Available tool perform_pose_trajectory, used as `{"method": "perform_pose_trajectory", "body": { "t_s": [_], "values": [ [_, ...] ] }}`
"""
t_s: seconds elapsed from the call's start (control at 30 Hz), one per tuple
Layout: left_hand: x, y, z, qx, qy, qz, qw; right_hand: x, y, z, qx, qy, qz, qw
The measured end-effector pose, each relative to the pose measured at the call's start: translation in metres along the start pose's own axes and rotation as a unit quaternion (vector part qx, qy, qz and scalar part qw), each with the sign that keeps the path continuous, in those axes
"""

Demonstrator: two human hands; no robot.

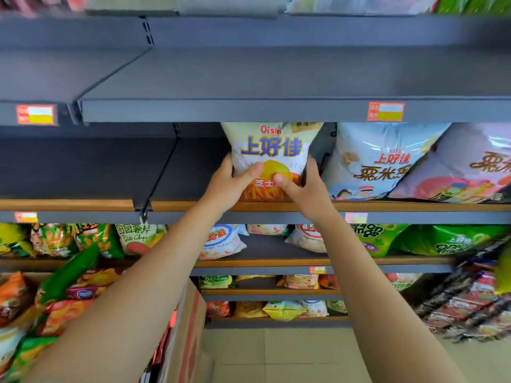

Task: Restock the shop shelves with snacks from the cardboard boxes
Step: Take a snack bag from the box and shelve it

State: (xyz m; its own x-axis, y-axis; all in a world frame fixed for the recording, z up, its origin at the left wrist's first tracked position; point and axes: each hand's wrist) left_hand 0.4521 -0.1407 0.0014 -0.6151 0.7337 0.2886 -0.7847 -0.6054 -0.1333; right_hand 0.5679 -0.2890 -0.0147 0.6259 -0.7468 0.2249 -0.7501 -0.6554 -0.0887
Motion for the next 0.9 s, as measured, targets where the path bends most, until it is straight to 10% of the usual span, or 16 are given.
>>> {"method": "perform_pose_trajectory", "body": {
  "t_s": [0.43,0.9],
  "values": [
    [0.002,0.022,0.000,-0.010,-0.108,0.051,0.993,-0.042,0.042,-0.005,0.034,0.017,0.238,0.971],
    [0.282,0.257,-0.126,0.149,-0.280,0.139,0.938,-0.298,0.150,0.006,-0.073,0.143,-0.221,0.962]
  ]
}}
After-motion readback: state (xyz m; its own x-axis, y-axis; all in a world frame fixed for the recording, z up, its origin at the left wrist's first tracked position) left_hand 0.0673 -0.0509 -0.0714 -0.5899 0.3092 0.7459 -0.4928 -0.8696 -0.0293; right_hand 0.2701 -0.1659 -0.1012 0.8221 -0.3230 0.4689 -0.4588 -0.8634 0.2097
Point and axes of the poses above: each hand's wrist, its own y-axis away from the middle knuckle, its own x-axis out of the back of the hand, z = x × y, and after that the axes turned 7 degrees about -x, right-handed
